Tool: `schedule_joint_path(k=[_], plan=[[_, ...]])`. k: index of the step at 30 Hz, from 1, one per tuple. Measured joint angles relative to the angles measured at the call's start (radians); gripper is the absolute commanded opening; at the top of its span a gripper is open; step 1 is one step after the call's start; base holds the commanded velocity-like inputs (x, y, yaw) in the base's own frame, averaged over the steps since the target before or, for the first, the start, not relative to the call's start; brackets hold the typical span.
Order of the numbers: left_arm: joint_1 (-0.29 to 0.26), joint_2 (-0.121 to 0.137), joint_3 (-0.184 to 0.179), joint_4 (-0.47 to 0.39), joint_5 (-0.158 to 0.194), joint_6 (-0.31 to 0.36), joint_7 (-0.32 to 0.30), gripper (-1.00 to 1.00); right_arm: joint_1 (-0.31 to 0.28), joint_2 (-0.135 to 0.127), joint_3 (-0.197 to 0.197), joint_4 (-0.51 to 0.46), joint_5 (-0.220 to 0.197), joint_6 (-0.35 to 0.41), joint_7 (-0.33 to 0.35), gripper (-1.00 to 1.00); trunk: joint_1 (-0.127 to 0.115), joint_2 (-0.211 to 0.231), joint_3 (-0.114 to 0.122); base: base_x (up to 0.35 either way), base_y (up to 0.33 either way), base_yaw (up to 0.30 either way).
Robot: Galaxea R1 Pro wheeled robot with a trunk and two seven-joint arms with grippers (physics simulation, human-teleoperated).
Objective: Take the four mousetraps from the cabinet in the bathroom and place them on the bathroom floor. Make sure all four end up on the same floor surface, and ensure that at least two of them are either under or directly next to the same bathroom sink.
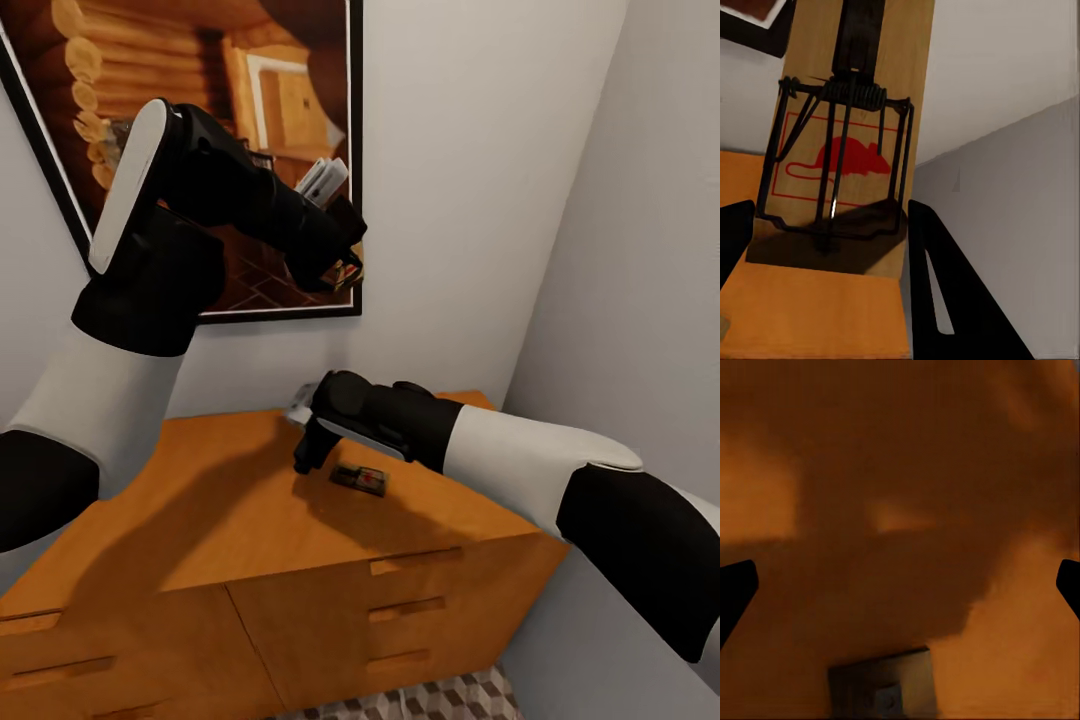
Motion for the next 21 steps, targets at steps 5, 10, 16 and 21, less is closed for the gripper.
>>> schedule_joint_path(k=[5, 10, 16, 21], plan=[[0.001, 0.001, 0.000, 0.000, 0.000, 0.000, 0.000, -1.00, -0.016, -0.001, 0.000, -0.003, 0.000, 0.001, 0.000, 1.00, 0.000, 0.000, 0.000, -0.070, 0.000, 0.000], [0.000, 0.001, 0.000, -0.001, -0.001, 0.000, 0.000, -1.00, -0.023, -0.003, 0.006, -0.005, -0.002, 0.001, 0.001, 1.00, 0.000, 0.000, 0.000, -0.006, 0.000, 0.000], [0.001, 0.003, 0.000, 0.000, -0.001, 0.000, 0.000, -1.00, -0.023, -0.005, 0.013, -0.011, -0.002, 0.001, 0.002, 1.00, 0.000, 0.000, 0.000, 0.000, 0.000, 0.000], [0.001, 0.003, 0.000, 0.000, -0.001, 0.000, 0.000, -1.00, -0.022, -0.005, 0.050, -0.053, -0.005, 0.002, 0.002, 1.00, 0.000, 0.000, 0.000, 0.000, 0.000, 0.000]])
